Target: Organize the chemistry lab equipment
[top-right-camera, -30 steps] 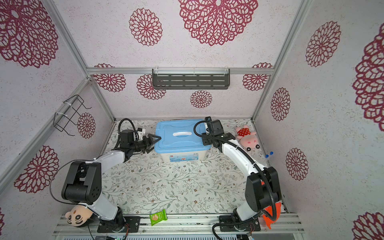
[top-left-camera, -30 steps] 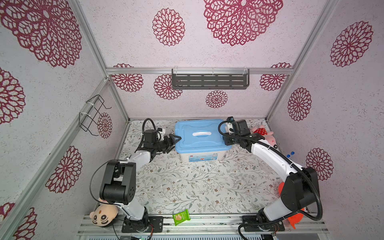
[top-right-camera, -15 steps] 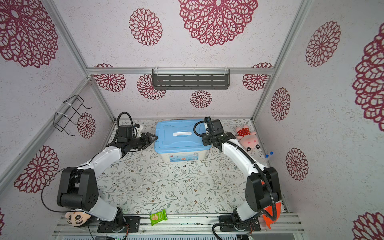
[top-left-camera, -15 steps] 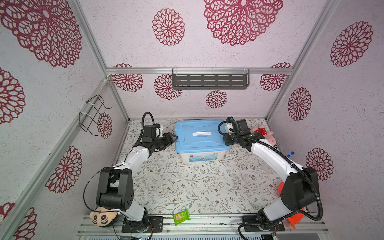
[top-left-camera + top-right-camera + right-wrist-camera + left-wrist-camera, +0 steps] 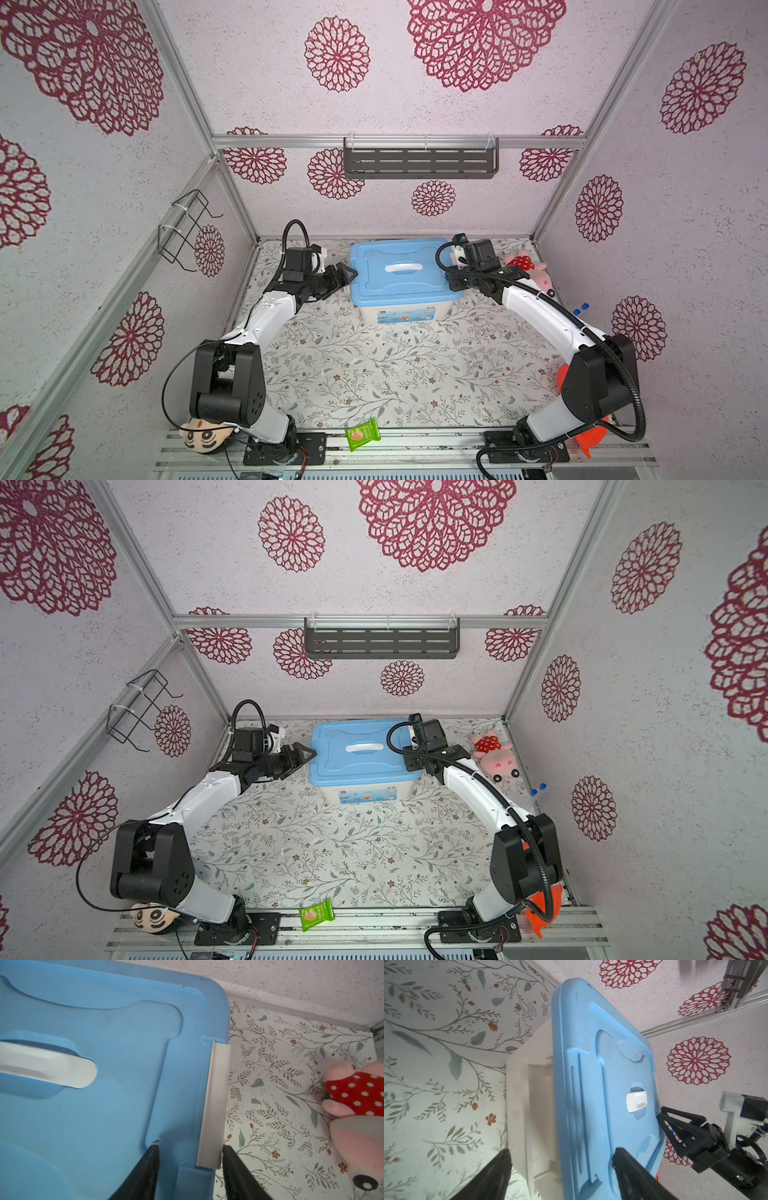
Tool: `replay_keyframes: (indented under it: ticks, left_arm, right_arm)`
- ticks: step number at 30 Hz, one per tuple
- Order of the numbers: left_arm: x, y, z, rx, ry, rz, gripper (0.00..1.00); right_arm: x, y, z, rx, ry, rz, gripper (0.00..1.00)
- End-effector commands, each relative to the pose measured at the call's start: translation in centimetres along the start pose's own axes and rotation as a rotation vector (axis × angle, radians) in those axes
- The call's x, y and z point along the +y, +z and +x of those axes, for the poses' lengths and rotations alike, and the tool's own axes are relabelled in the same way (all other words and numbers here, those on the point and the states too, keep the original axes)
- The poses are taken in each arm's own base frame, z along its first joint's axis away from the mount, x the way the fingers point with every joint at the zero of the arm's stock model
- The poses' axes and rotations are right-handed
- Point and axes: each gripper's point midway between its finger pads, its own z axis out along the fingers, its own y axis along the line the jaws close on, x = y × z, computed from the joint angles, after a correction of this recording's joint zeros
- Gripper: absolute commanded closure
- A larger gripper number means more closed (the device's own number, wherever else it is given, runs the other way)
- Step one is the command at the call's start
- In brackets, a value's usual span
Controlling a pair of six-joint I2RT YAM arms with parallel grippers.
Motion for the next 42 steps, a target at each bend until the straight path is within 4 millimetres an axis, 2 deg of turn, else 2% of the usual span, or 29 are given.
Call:
replay_keyframes:
  ticks: [1,6,9,12,14,22,32,36,42]
  left_arm:
    - [0.1,1.3,-0.3,0.008,-0.054,0.085,0.16]
    - [-0.5,2.0,-0.7,-0.010,-0.080,0.161,0.15]
    - [-1.7,2.1,-1.1,-0.039,-0.100,0.236,0.24]
    - [-3.3,1.3,-1.6,-0.102,-0.064,0.272,0.34]
    - [-3.5,1.0,-1.5,-0.104,-0.027,0.221,0.39]
    - [-3.0,1.0,-0.3,0.005,0.110,-0.008,0.49]
    - [-3.7,1.5,0.8,0.054,0.211,-0.121,0.56]
    - [-4.8,1.8,1.4,0.063,0.270,-0.148,0.59]
    - [-4.7,2.0,2.0,0.063,0.322,-0.251,0.65]
  right_arm:
    - [0.7,0.5,4.8,0.146,-0.046,-0.014,0.48]
    - [0.7,0.2,5.1,0.141,-0.047,-0.019,0.47]
    - [0.8,0.5,5.3,0.134,-0.048,-0.022,0.47]
    - [1.2,0.6,5.3,0.139,-0.046,-0.040,0.47]
    - [1.2,0.6,5.3,0.137,-0.046,-0.039,0.47]
    - [1.4,0.3,4.6,0.125,-0.056,-0.036,0.47]
    - [1.5,0.6,5.1,0.148,-0.105,-0.014,0.47]
    - [2.3,0.6,4.5,0.143,-0.119,-0.029,0.47]
    - [3.4,0.8,3.8,0.139,-0.145,-0.041,0.48]
